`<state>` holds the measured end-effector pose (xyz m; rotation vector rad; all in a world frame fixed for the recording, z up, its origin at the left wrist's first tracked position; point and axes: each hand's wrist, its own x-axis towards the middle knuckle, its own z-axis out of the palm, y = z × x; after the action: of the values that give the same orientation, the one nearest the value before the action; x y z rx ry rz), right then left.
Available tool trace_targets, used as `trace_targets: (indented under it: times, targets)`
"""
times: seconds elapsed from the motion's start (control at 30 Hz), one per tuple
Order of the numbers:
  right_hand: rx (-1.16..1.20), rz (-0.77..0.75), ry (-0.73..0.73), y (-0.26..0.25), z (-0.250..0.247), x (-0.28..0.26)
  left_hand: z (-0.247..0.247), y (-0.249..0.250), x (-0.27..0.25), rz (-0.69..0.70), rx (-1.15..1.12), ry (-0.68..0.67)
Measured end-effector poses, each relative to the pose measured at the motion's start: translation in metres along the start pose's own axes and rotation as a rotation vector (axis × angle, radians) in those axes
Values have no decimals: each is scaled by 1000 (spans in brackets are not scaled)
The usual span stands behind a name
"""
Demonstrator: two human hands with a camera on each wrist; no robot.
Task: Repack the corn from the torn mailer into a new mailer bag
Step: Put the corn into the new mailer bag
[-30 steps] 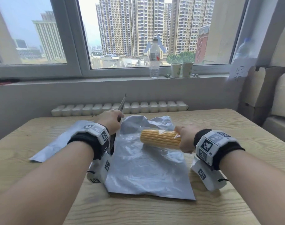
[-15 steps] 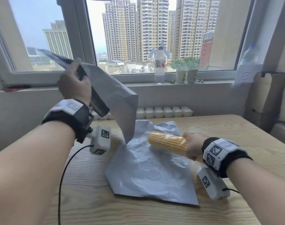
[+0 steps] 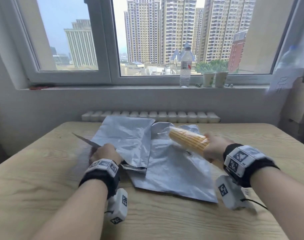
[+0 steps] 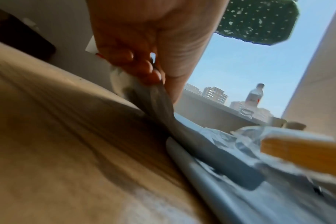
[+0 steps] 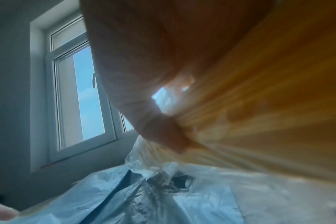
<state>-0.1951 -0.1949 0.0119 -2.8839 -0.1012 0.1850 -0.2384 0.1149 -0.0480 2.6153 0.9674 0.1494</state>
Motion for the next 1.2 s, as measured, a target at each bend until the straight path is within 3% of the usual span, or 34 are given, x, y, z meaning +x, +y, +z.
trace_targets:
  times: [0.07,0.17,0.23,0.27,0.33,0.4,0.43,0.53,0.63,0.77,1.2]
  targets:
    - [72,-36,-16,-4,-3,-4,3,9,-2,71,52,-214]
    - [186,-118,-77,-17,-3,-8,-10,21,-11,-5,-153,-727]
    - [229,-143,2,-25,0,-9,-24,21,-5,-21,-188,-877]
    - [237,-131,92,-27,0,-9,-31,18,1,4,-168,-849]
    - [264,-63,261,-27,-5,-8,-40,11,10,101,-19,-572]
    - [326,-18,325,-22,-15,-9,-43,-1,16,289,214,-284]
    - [331,-28,314,-20,-20,-11,-41,-8,15,345,311,-240]
    - [172,-148,185,-27,-24,-19,-21,-29,21,369,410,-269]
    - [50,-272,-2,-51,-8,-25,-6,-38,22,408,324,-226]
    - [-16,-299,-268,-76,14,-32,-1,-44,20,458,259,-128]
    - [-58,-204,-324,-62,27,-29,2,-44,15,555,201,-201]
